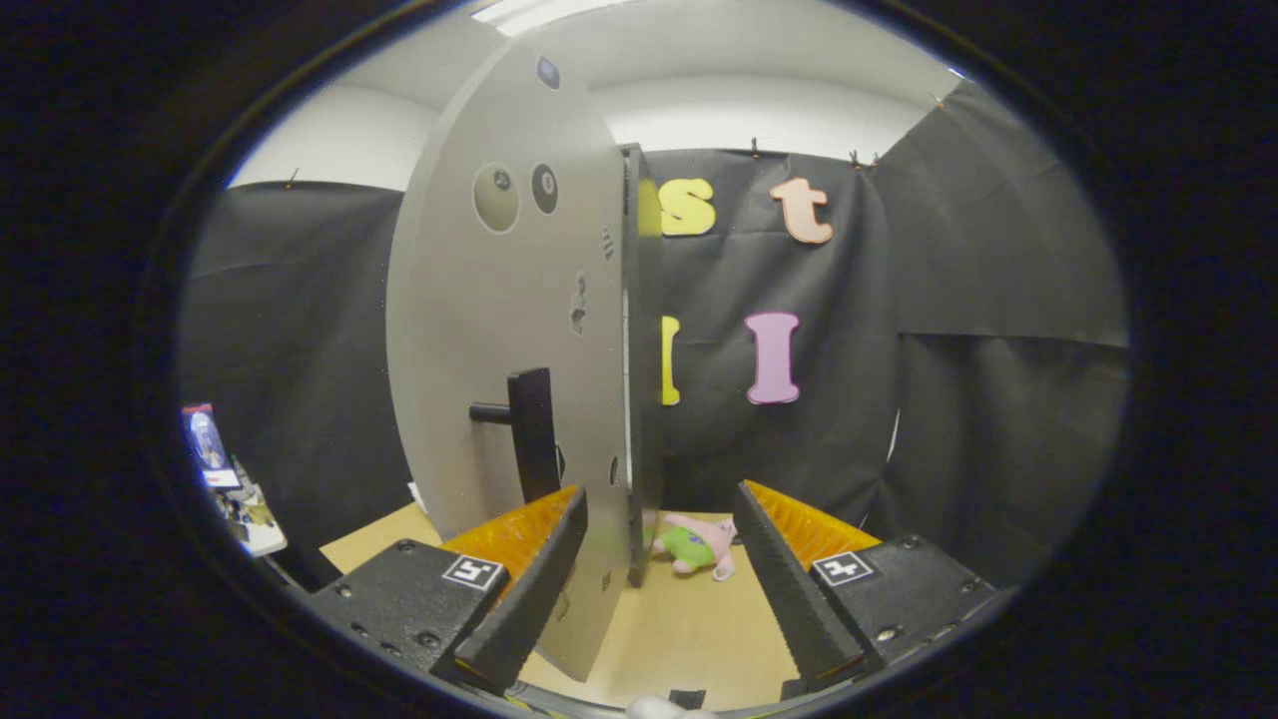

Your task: Open the shoe cabinet door, grab the shoes and put them into the shoe cabinet, then close the shoe cabinet door.

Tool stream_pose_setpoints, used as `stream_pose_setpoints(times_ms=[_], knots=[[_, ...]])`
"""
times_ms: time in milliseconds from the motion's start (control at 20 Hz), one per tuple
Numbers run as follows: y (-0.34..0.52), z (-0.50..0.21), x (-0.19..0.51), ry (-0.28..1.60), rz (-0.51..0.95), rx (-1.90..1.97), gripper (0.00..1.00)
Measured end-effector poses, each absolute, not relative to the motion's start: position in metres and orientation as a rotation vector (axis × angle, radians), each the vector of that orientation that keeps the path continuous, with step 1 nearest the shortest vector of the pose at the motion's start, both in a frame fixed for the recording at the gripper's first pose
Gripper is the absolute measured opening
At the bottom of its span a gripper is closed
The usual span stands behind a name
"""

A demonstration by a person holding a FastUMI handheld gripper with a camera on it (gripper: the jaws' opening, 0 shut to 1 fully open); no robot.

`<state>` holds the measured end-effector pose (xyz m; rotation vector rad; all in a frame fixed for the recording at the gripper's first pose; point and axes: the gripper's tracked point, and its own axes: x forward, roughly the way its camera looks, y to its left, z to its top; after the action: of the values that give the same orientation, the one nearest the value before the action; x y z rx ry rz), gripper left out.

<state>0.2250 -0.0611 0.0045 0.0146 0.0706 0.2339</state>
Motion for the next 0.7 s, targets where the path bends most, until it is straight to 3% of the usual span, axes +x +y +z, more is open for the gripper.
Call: stream_pose_setpoints(times_ms=[200,700], knots=[[-0.007,0.004,0.227,0.081,0.345,0.029,0.97],[0.115,-0.001,0.252,0.104,0.410,0.005,0.98]])
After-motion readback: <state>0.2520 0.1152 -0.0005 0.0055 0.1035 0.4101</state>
